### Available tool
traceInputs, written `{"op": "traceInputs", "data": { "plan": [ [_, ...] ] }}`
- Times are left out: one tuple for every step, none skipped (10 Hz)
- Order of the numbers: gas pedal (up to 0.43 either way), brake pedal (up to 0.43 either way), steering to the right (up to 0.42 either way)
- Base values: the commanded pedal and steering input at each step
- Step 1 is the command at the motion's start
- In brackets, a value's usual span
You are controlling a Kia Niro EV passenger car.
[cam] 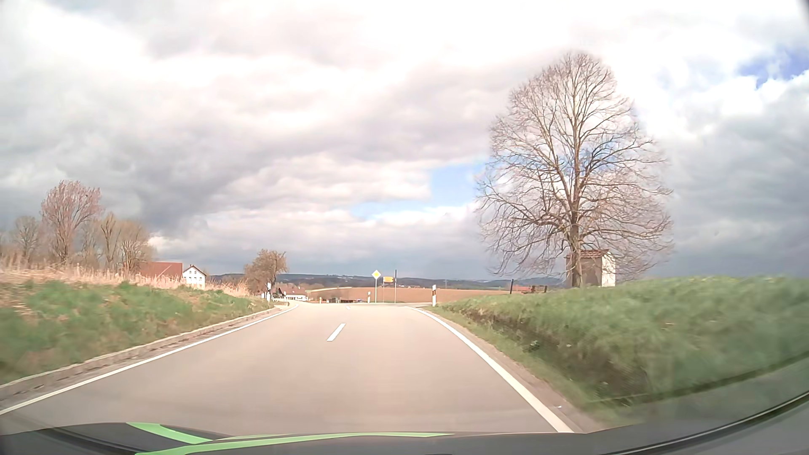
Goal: Follow the waypoints while adhering to traffic rules and regulations
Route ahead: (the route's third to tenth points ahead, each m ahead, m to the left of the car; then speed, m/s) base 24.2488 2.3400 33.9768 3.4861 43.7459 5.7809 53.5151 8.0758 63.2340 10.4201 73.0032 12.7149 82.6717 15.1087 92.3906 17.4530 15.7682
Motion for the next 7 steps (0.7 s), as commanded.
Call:
{"op": "traceInputs", "data": {
  "plan": [
    [0.067,0.0,-0.013],
    [0.087,0.0,-0.016],
    [0.098,0.0,-0.018],
    [0.098,0.0,-0.02],
    [0.098,0.0,-0.023],
    [0.098,0.0,-0.025],
    [0.11,0.0,-0.026]
  ]
}}
